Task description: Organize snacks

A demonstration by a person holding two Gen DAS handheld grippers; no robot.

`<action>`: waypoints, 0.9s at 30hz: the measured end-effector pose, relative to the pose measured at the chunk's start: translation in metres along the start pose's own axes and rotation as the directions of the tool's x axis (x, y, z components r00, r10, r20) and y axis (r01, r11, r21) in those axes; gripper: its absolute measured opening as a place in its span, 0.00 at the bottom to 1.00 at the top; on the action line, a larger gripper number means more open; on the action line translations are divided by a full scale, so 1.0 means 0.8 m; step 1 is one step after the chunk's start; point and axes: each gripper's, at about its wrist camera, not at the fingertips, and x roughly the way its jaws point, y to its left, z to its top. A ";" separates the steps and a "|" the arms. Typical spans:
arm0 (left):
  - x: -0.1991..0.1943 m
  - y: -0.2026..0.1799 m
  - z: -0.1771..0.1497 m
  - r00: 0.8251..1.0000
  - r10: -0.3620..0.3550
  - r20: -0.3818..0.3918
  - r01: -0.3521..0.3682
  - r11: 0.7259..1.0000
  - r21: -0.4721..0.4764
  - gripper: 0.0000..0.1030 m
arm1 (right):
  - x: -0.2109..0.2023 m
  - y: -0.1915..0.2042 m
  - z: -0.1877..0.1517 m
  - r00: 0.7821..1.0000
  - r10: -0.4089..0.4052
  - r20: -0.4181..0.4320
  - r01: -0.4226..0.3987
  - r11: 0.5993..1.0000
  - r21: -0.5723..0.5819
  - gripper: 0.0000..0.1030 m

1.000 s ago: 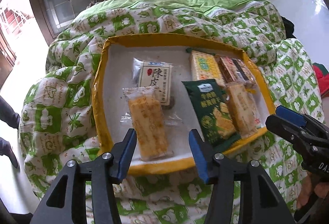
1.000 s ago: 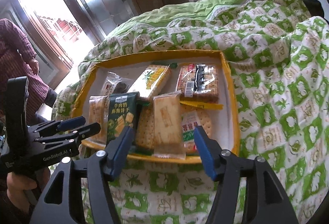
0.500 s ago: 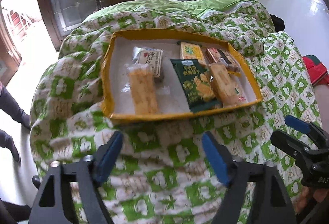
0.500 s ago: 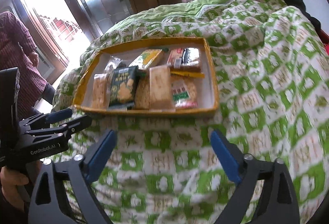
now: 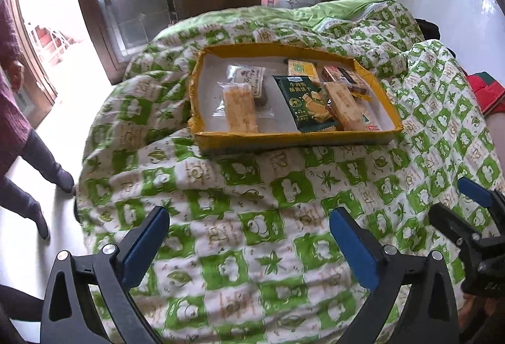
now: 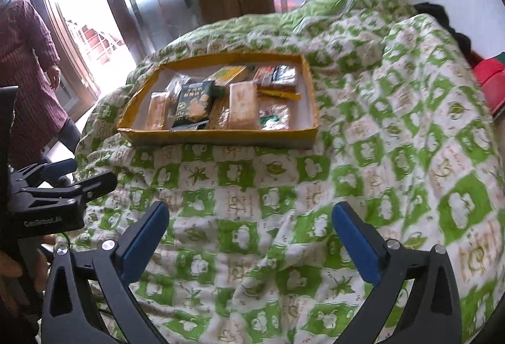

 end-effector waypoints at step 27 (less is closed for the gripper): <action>-0.057 -0.018 -0.014 0.998 -0.030 0.053 0.030 0.999 0.015 0.99 | -0.077 0.020 0.001 0.994 -0.023 0.111 0.026 0.999 -0.019 1.00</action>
